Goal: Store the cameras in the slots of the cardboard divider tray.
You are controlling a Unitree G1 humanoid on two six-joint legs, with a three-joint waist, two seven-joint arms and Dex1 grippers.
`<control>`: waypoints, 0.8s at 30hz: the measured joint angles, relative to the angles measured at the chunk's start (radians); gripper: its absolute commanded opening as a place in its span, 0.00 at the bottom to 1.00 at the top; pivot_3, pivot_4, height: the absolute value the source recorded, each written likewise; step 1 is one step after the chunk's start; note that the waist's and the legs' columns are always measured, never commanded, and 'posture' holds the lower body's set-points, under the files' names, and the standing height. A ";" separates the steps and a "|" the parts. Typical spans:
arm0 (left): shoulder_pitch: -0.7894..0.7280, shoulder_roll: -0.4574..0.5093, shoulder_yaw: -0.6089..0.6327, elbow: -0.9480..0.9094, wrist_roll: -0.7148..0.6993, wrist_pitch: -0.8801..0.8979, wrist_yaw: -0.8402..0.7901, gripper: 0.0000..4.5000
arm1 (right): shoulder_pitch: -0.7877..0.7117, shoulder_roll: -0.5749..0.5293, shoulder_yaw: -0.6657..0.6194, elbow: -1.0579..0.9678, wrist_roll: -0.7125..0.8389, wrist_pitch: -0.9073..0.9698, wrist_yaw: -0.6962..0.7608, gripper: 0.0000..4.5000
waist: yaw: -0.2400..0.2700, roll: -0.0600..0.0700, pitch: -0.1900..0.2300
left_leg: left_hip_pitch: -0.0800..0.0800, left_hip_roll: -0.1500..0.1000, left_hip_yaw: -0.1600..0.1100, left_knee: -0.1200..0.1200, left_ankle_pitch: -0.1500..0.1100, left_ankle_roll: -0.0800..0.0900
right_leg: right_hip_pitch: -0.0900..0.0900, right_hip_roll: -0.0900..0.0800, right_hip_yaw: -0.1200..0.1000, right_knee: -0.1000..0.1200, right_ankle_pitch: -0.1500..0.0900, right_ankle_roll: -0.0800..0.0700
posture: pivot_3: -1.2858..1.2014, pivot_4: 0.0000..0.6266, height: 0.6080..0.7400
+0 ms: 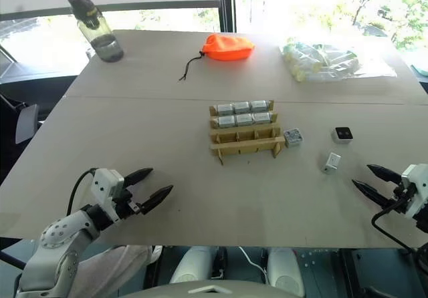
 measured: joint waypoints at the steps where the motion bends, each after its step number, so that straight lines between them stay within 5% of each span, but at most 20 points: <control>1: 0.000 0.000 0.000 0.000 0.000 0.000 0.000 0.99 | 0.000 0.000 0.000 0.000 0.000 0.000 0.000 0.73 | 0.000 0.000 0.000 | 0.000 0.000 0.000 0.000 0.000 0.000 | 0.000 0.000 0.000 0.000 0.000 0.000 | 0.52 0.24 0.89; 24: -0.028 0.005 0.002 0.039 0.002 -0.050 -0.028 0.99 | 0.120 0.021 -0.004 -0.209 0.009 0.069 -0.110 0.73 | 0.002 0.000 0.000 | 0.000 0.000 0.000 0.000 0.000 0.000 | 0.000 0.000 -0.001 0.000 0.000 0.000 | 0.52 0.24 0.89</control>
